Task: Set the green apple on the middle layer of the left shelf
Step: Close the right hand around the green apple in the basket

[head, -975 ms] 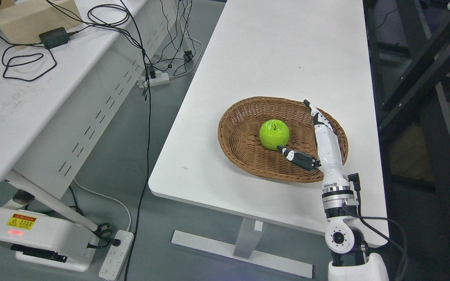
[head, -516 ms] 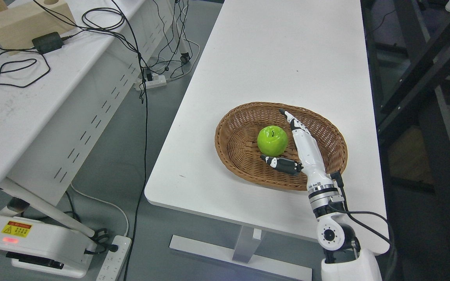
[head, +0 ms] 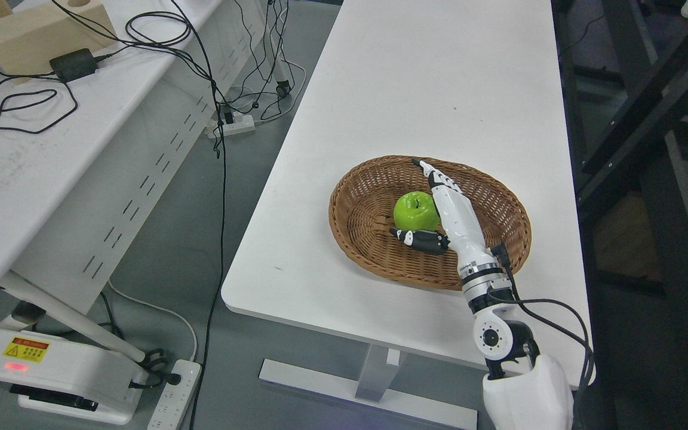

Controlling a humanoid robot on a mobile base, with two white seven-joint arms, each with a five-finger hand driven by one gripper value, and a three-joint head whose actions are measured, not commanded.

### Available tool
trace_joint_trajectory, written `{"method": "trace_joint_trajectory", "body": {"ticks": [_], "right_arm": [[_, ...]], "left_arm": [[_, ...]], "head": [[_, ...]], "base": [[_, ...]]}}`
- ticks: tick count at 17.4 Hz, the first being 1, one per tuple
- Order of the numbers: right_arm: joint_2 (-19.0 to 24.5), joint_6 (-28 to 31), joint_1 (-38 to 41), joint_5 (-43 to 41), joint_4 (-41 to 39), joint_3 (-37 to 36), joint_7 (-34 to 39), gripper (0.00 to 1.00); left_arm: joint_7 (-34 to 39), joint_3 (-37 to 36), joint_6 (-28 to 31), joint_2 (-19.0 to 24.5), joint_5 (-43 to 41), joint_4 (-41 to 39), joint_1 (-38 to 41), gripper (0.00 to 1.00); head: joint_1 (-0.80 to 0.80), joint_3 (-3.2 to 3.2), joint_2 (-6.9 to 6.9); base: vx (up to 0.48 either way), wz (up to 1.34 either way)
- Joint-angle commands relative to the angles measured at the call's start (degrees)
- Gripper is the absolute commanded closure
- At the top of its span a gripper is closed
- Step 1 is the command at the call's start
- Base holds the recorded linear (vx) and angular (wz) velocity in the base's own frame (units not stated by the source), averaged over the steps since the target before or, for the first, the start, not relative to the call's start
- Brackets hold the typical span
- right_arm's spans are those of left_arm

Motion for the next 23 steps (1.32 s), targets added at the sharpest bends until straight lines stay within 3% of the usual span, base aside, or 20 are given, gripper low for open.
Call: {"method": "trace_joint_trajectory", "body": {"ticks": [1,8,11,17,20,21,22,23], "right_arm": [[-1.0,0.0,-3.7,3.6,9.4,1.4,0.0,0.0],[-1.0,0.0,-3.6,3.9,10.2,1.4,-0.2,0.05],[-1.0,0.0,-3.5,3.9,10.1,1.2,-0.2,0.21],[-1.0,-0.3,-3.4,3.8,9.9,0.7,-0.3,0.62],[-1.0,-0.6,-3.4,3.4,9.7,0.0,-0.5,0.71],[-1.0,-0.8,-3.4,3.4,9.7,-0.3,-0.5,0.8],[-1.0,-1.4,-3.2,3.4,9.5,-0.4,-0.5,0.96],[-1.0,-1.7,-2.9,3.3,9.3,-0.5,-0.5,1.0]], "left_arm": [[0.0,0.0,0.0,1.0,0.0,0.0,0.0,0.0],[0.0,0.1,0.0,1.0,0.0,0.0,0.0,0.0],[0.0,0.1,0.0,1.0,0.0,0.1,0.0,0.0],[0.0,0.1,0.0,1.0,0.0,0.0,0.0,0.0],[0.0,0.0,0.0,1.0,0.0,0.0,0.0,0.0],[0.0,0.1,0.0,1.0,0.0,0.0,0.0,0.0],[0.0,0.1,0.0,1.0,0.0,0.0,0.0,0.0],[0.0,-0.1,0.0,1.0,0.0,0.0,0.0,0.0]], "head": [[0.0,0.0,0.0],[0.0,0.0,0.0],[0.0,0.0,0.0],[0.0,0.0,0.0],[0.0,0.0,0.0],[0.0,0.0,0.0],[0.0,0.0,0.0],[0.0,0.0,0.0]], "base": [[0.0,0.0],[0.0,0.0],[0.0,0.0],[0.0,0.0],[0.0,0.0],[0.0,0.0],[0.0,0.0],[0.0,0.0]]}}
